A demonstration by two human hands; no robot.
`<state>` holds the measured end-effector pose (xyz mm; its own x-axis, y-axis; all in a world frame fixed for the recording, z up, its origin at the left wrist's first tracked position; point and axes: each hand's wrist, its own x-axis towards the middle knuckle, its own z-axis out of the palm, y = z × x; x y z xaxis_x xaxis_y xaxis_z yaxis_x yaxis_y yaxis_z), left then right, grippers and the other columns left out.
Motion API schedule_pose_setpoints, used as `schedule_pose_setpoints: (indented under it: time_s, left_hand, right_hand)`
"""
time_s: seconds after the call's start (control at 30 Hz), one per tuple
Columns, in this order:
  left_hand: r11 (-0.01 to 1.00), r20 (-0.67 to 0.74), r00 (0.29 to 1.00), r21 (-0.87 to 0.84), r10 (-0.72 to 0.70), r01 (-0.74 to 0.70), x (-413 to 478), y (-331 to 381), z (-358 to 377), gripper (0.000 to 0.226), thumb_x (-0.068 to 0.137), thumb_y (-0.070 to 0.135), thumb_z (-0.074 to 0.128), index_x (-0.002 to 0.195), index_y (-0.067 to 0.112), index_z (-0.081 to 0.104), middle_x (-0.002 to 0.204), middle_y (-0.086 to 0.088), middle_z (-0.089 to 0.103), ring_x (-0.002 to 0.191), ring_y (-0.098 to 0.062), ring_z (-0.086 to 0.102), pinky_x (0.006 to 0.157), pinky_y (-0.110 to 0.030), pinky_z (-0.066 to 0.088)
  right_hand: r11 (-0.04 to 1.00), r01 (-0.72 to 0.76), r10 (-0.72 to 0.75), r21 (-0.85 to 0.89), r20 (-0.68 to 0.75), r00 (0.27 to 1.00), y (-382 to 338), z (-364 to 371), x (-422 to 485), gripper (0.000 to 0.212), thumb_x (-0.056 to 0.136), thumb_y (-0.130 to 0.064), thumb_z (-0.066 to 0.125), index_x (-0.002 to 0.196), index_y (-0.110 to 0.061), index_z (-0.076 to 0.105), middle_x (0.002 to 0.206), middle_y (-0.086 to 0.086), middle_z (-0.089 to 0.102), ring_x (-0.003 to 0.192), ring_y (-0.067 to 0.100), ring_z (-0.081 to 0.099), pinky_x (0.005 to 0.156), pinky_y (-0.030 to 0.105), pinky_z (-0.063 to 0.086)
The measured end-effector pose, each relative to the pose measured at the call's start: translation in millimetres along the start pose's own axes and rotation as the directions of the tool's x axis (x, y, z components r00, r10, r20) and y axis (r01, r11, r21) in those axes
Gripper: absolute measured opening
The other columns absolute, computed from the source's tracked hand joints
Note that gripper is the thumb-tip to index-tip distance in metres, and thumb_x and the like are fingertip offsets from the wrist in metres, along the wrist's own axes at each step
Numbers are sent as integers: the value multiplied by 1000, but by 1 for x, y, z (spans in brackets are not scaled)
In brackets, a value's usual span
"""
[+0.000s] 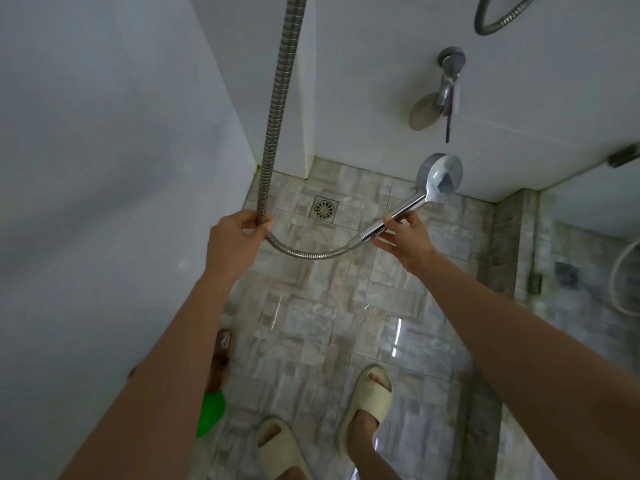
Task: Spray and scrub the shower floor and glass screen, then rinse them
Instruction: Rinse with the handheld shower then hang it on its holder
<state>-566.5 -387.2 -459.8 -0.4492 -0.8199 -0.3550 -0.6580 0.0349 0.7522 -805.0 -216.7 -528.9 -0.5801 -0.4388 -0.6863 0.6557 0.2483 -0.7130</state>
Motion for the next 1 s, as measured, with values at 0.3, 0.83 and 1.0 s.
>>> schedule_pose_setpoints:
  time_s: [0.3,0.83,1.0]
  left_hand:
    - [998,-16,1000,65,25,-24,-16,-15,-11,21,91,35,68,108,23,73,105,2,73,95,-15,67,90,-31,52]
    - [982,81,996,183,27,-42,-60,-57,-41,18,91,36,67,105,26,72,106,8,72,99,-14,67,92,-37,53]
    - [979,46,999,203,9,-18,-72,-79,-65,17,90,33,68,106,26,72,107,5,74,99,-16,68,93,-35,52]
  right_hand:
    - [959,-74,117,273,-145,982,49,18,-39,28,95,4,51,118,-10,44,91,9,58,79,23,63,68,41,60]
    - [696,-291,547,656,-222,807,191,61,-159,35,91,-38,62,85,-5,51,61,-8,66,69,11,58,103,36,45]
    - [587,-363,634,724,-133,762,200,94,-178,18,94,3,55,77,-1,52,58,11,64,78,25,58,105,45,42]
